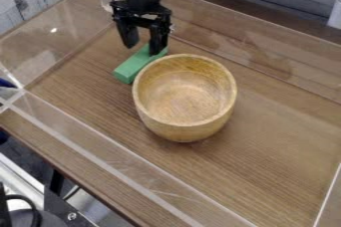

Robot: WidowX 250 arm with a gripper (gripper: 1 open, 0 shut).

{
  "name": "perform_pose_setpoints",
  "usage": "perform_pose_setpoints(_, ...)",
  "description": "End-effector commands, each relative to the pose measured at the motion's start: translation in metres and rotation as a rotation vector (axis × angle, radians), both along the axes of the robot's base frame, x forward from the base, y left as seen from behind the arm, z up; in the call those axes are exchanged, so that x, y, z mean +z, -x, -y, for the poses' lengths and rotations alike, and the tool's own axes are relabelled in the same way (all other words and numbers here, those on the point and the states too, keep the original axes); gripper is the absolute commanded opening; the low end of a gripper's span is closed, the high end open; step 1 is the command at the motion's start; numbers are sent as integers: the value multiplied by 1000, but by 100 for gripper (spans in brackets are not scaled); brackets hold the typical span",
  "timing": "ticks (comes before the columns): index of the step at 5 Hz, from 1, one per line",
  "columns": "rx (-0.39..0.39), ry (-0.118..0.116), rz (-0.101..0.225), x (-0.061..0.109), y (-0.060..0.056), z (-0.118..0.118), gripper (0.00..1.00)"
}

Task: Remove the green block from inside the brown bowl and put it on the table

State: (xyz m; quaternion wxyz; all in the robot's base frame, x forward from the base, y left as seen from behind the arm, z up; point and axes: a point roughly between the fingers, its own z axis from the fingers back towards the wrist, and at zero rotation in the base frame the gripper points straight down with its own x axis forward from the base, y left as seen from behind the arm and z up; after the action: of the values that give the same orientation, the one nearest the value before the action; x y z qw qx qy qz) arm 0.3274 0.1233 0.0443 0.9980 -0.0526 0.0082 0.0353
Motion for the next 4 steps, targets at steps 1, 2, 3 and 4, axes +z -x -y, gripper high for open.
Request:
perform_pose_setpoints(1,-12,-29,64,19,-14,-2,100)
perform_pose_setpoints(2,-3,-22,102,39,-12,-4,100)
perform_pose_setpoints(3,5,-15,138,59,-9,-6,100)
perform_pose_setpoints(4,22,-15,207,95,-4,-10,100)
